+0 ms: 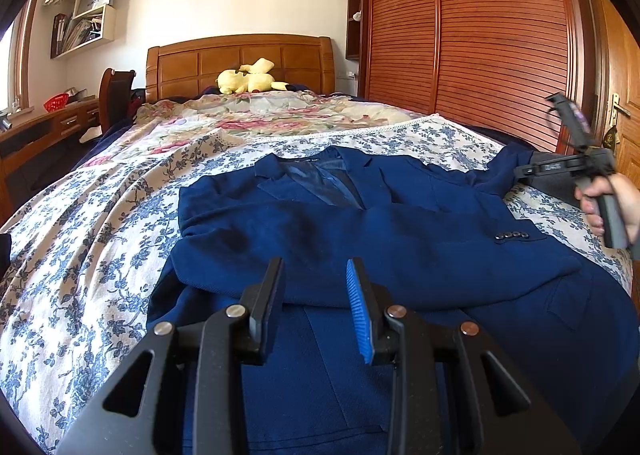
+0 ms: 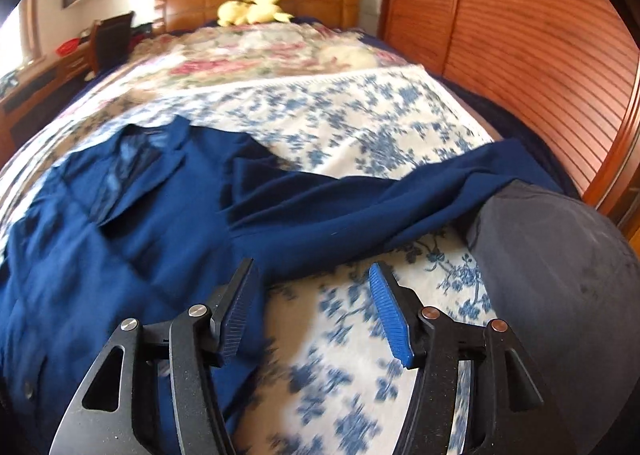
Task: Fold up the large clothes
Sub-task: 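Fold the held sleeve across the blazer front toward the left tool, release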
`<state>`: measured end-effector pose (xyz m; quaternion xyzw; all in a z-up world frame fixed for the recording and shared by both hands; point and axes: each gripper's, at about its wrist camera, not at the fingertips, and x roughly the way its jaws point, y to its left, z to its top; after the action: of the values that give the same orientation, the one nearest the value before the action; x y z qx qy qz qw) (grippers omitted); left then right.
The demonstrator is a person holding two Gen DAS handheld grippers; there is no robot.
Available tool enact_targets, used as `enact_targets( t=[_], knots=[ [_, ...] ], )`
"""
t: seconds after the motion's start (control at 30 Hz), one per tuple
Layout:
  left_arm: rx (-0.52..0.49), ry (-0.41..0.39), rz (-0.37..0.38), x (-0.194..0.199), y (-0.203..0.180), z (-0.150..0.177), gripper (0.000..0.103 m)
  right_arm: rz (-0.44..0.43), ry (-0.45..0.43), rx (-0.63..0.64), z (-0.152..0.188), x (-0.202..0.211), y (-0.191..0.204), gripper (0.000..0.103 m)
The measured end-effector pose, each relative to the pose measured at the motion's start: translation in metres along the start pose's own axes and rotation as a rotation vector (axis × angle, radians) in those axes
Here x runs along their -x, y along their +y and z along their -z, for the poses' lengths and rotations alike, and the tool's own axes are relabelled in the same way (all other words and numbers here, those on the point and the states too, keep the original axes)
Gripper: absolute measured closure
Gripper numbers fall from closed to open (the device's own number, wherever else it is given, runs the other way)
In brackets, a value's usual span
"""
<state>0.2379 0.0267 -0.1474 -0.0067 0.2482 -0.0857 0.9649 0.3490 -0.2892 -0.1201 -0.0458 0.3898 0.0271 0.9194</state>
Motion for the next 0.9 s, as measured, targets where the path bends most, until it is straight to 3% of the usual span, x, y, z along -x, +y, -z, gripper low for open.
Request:
enact_targets(
  t=[0.27, 0.5, 0.57, 0.63, 0.83, 0.9],
  knots=[
    [0.002, -0.001, 0.012, 0.001, 0.0, 0.0, 0.073, 0.045, 0.103, -0.139, -0.017, -0.062, -0.036, 0.044],
    [-0.004, 0.004, 0.022, 0.0, -0.001, 0.0, 0.073, 0.047, 0.16, -0.241, -0.026, -0.093, -0.053, 0.044],
    [-0.004, 0.008, 0.024, 0.0, -0.001, 0.0, 0.073, 0.049, 0.162, -0.238, -0.03, -0.096, -0.051, 0.056],
    [-0.003, 0.007, 0.024, 0.0, -0.001, 0.0, 0.073, 0.057, 0.162, -0.203, -0.034, -0.099, -0.048, 0.094],
    [-0.003, 0.005, 0.023, -0.002, -0.001, 0.0, 0.073, 0.049, 0.005, -0.095, -0.054, -0.061, -0.024, 0.099],
    [-0.005, 0.005, 0.022, -0.002, -0.002, 0.0, 0.073, -0.011, -0.044, -0.055, -0.059, -0.04, -0.007, 0.099]
  ],
)
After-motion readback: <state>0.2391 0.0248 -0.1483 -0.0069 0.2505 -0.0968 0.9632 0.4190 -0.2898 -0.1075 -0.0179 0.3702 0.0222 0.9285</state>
